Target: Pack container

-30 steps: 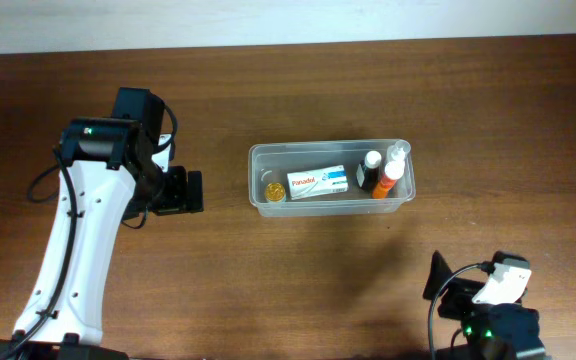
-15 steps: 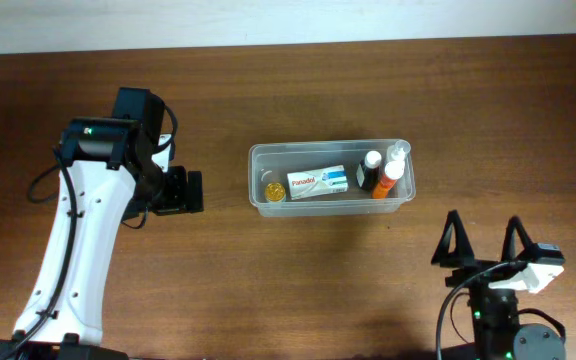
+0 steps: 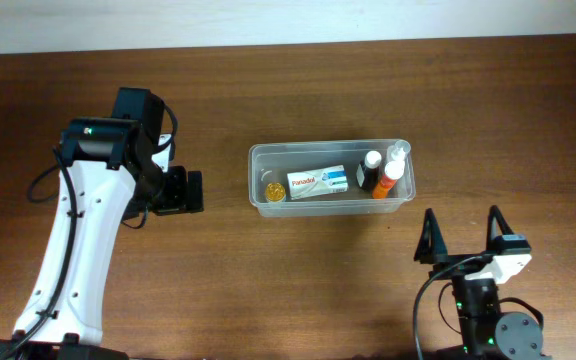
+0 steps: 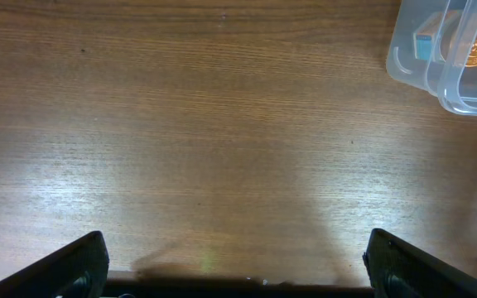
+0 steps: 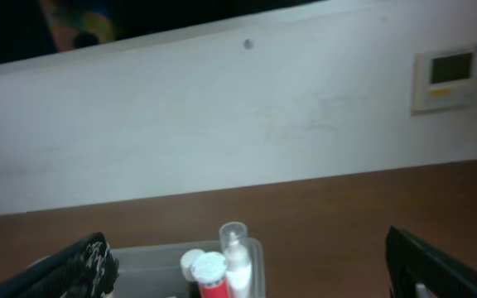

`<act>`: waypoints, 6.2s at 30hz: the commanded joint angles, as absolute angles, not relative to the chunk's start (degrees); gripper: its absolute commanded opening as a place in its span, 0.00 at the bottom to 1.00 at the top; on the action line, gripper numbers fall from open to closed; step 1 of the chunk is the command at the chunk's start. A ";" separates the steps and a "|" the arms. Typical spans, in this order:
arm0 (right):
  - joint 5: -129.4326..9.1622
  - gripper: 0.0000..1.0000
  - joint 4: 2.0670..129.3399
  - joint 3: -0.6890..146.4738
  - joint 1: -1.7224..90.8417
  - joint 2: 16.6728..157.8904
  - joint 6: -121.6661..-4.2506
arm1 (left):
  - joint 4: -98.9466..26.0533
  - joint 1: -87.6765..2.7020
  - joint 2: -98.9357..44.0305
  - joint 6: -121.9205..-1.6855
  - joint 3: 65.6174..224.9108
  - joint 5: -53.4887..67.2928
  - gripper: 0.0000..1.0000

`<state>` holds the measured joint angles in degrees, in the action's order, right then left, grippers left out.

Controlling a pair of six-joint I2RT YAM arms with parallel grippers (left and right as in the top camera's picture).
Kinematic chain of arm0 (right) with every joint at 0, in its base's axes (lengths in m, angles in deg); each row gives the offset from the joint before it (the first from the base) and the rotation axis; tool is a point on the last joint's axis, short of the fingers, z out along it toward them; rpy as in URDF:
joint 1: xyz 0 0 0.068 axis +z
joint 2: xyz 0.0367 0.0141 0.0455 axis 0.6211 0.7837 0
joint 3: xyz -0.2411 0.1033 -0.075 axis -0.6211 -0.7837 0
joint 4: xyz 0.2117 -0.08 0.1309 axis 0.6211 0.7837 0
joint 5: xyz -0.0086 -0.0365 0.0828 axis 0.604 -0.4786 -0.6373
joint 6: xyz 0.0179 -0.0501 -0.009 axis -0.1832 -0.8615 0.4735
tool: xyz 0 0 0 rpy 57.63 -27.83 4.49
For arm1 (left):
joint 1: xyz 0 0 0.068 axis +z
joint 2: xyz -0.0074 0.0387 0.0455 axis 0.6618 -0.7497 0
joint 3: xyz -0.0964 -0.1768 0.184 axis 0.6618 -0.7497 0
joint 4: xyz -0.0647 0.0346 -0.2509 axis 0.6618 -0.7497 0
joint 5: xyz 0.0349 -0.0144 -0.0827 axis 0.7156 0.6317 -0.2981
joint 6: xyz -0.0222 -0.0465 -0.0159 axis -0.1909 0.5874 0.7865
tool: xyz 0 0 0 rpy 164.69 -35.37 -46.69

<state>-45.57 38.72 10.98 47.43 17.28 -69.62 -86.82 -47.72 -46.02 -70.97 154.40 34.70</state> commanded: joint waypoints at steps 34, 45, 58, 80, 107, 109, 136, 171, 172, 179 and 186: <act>-53.11 0.98 37.41 -0.67 47.76 16.69 -78.17 | -86.82 -47.66 -45.26 -70.27 154.25 34.27 0.99; -53.13 0.98 37.39 -0.67 47.76 16.69 -78.15 | -86.82 -47.66 -45.26 -70.27 154.25 34.27 0.99; -53.15 0.98 37.39 -0.67 47.76 16.72 -78.15 | -86.82 -47.66 -45.26 -70.27 154.25 34.27 0.99; -53.13 0.98 37.39 -0.67 47.76 16.72 -78.15 | -86.88 -47.66 -42.94 -70.27 154.25 34.29 0.99; -53.15 0.98 37.39 -0.67 47.76 16.72 -78.15 | -41.81 -47.70 10.68 -77.29 112.39 20.74 0.99; -53.13 0.98 37.39 -0.67 47.76 16.72 -78.15 | -36.76 -47.70 13.63 -78.58 107.95 18.68 0.99; -53.13 0.98 37.39 -0.67 47.76 16.72 -78.15 | -11.85 -47.70 41.32 -78.56 82.86 17.55 0.99; -53.13 0.98 37.41 -0.67 47.76 16.72 -78.15 | 6.82 -47.59 43.92 -78.60 65.86 40.45 0.99; -53.13 0.98 37.39 -0.67 47.76 16.72 -78.15 | 5.68 -47.59 43.92 -78.60 65.86 40.67 0.99; -53.13 0.98 37.39 -0.67 47.76 16.72 -78.15 | -2.64 -46.24 43.92 -78.58 65.86 40.37 1.00; -53.15 0.98 37.39 -0.67 47.76 16.72 -78.15 | -6.38 -46.24 43.92 -78.58 65.88 40.15 0.99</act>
<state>-52.65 37.10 -0.38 47.43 17.31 -78.17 -6.19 -46.54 43.35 -77.70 65.99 39.53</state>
